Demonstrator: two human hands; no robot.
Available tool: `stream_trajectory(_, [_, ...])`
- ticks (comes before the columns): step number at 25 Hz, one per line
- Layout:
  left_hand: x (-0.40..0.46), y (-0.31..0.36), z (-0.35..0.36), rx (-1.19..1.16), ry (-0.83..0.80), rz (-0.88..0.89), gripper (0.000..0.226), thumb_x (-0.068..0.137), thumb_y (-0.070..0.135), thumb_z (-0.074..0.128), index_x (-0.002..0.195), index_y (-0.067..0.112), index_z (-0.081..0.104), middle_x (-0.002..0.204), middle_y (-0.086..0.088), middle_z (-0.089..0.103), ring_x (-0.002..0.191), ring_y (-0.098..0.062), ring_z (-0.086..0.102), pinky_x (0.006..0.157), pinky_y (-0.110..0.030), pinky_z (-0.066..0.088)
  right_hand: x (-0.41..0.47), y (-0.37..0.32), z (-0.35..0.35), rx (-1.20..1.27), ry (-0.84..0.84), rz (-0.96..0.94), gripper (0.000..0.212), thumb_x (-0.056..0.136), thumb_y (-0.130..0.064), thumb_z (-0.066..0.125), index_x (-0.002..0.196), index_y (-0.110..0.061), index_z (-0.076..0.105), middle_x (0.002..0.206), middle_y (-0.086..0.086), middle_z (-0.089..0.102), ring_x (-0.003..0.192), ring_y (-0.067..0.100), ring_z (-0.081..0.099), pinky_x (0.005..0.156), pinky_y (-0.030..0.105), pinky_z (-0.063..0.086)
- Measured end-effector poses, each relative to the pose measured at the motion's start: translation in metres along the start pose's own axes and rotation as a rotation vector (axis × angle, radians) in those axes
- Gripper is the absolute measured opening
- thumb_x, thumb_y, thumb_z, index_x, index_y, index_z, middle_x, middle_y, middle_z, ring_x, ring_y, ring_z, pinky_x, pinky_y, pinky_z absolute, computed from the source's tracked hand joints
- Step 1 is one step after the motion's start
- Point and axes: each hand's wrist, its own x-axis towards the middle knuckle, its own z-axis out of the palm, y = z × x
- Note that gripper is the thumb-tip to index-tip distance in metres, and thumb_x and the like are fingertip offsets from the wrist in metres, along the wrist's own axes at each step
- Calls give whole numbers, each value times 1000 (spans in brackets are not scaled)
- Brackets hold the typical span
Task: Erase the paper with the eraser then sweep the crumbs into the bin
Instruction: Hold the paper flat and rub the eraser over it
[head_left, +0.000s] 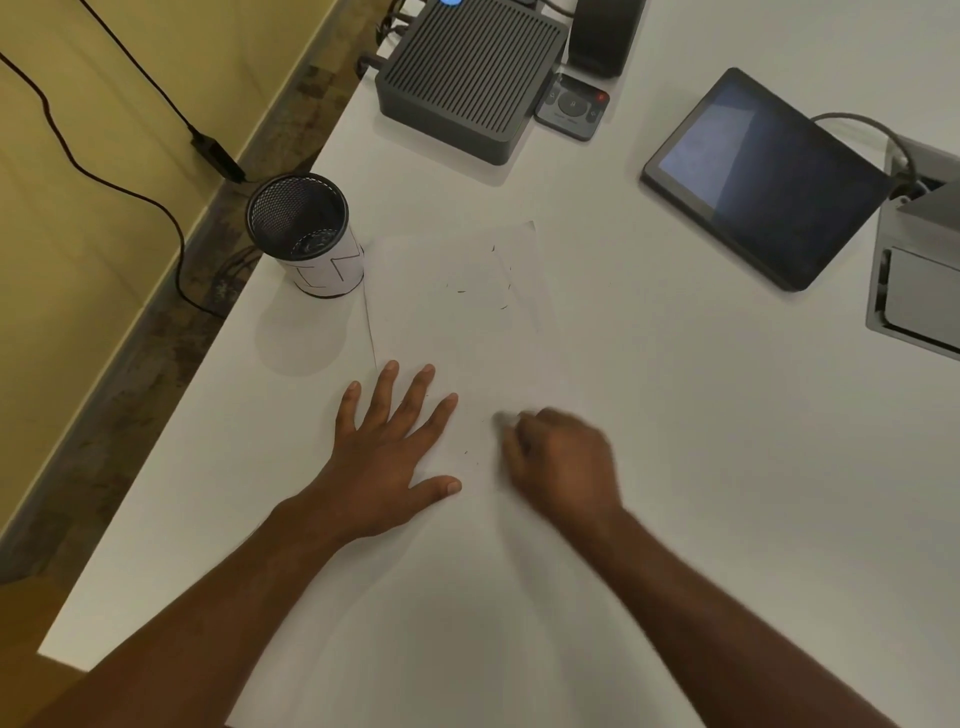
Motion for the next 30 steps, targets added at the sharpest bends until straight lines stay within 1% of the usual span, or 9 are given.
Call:
stream_trajectory(3, [0,0,1,-6,13,0,88,86,82,21,157,38,-7,163,4,-28,148,-28,-31,118,-62,-8,8,10,-9,-34,78,124,42,94,-31,55,55,-14,51,53,4,49,47,29,50,46,27,31])
stream_trajectory(6, [-1,0,2,-5,23,2,88,86,83,19,157,38,-5,164,4,-25,149,-28,-28,118,-63,-5,-38,-14,6,-17,-21,-96,35,92,-32,57,61,-16,56,57,1,54,51,26,53,45,27,32])
stream_trajectory(10, [0,0,2,6,20,3,88,85,85,11,157,37,-4,165,3,-24,149,-28,-28,118,-62,-7,-5,38,-17,-78,156,248,45,93,-36,52,55,-13,53,52,3,51,48,29,54,45,29,35])
stream_trajectory(15, [0,0,2,26,10,-1,87,86,84,13,157,38,-6,164,4,-26,149,-29,-29,117,-61,-9,-56,-1,1,-9,9,-4,37,91,-33,59,59,-16,54,56,1,54,50,26,54,44,28,35])
stream_trajectory(19, [-1,-1,3,18,28,6,86,87,83,15,158,36,-2,165,3,-22,150,-29,-25,117,-63,-4,-25,41,-18,-52,146,276,43,94,-37,51,56,-15,53,54,0,50,50,26,54,46,29,35])
stream_trajectory(23, [-1,-1,3,24,13,1,88,86,85,12,158,37,-4,165,3,-24,149,-29,-26,118,-64,-3,-56,0,-2,-25,12,15,33,88,-31,62,60,-17,54,57,-1,53,51,24,53,44,27,34])
stream_trajectory(25, [0,-1,2,33,6,-1,88,85,85,9,157,38,-7,164,3,-26,148,-29,-29,118,-63,-6,-37,17,-7,-35,1,108,35,88,-34,60,58,-16,55,56,0,53,50,26,54,44,27,33])
stream_trajectory(27, [0,-1,1,28,9,2,88,85,86,7,157,37,-7,164,3,-27,148,-29,-30,117,-62,-7,-18,27,-14,-50,128,224,41,92,-34,55,56,-15,53,53,1,50,47,26,51,45,27,31])
stream_trajectory(30, [0,0,3,33,14,0,89,85,86,10,158,36,-5,165,2,-24,149,-30,-27,118,-64,-4,-30,-12,-12,25,37,52,30,90,-29,61,62,-18,57,57,-1,53,49,19,49,47,23,28])
